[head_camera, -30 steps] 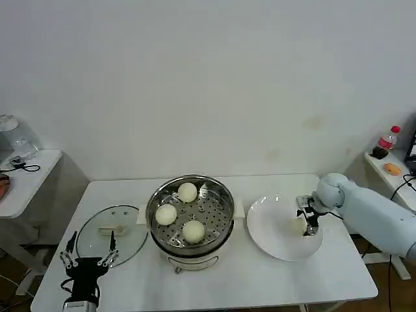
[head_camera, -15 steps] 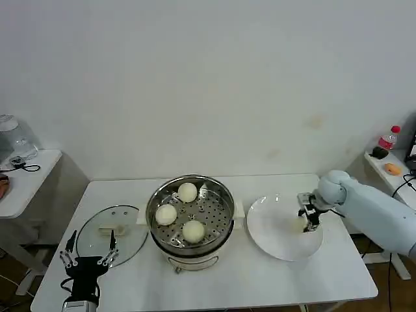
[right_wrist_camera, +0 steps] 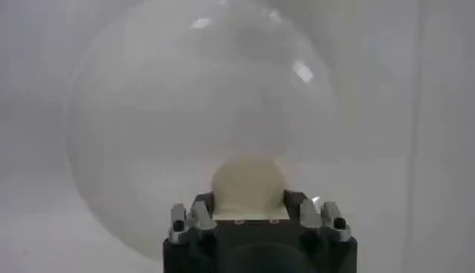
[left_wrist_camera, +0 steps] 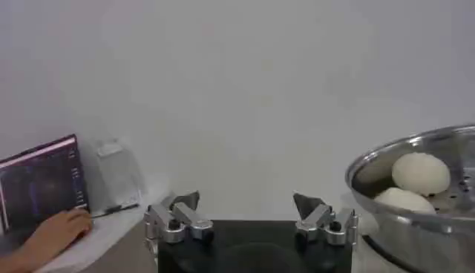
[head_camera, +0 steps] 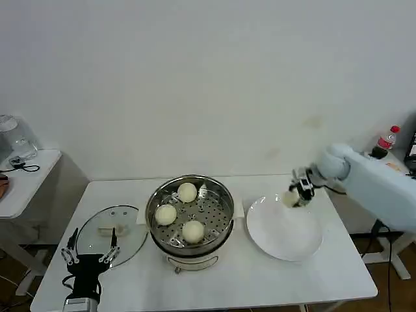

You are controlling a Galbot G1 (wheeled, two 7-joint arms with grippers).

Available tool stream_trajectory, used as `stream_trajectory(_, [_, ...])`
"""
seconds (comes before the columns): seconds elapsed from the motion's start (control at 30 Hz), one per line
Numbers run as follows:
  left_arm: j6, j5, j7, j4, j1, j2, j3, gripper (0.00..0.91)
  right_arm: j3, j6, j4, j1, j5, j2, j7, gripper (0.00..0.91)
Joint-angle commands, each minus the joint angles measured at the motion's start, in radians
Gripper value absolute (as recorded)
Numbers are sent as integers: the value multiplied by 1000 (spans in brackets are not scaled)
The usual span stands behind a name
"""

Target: Take steamed baozi put them in steamer then cover it.

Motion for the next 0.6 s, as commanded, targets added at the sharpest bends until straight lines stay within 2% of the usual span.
stream_trajectory(0.03, [3, 0, 1, -1, -11, 1, 0, 907, -216, -96, 127, 370, 235, 95, 37, 655])
stream_trajectory(0.17, [2, -1, 0, 1, -13, 5, -1, 907, -275, -148, 148, 450, 328, 177, 69, 655])
stream_trajectory(0.2, [2, -2, 1, -1, -13, 6, -1, 907, -293, -172, 155, 464, 375, 205, 81, 655])
stream_trajectory(0.33, [2, -3, 1, -6, -14, 7, -5, 907, -327, -239, 174, 474, 466, 294, 123, 655])
stream_trajectory(0.43, [2, -5, 0, -10, -17, 5, -9, 907, -336, -320, 176, 450, 548, 371, 191, 655])
stream_trajectory(0.6, [0, -4, -1, -13, -19, -4, -10, 907, -357, -381, 150, 406, 609, 454, 242, 655])
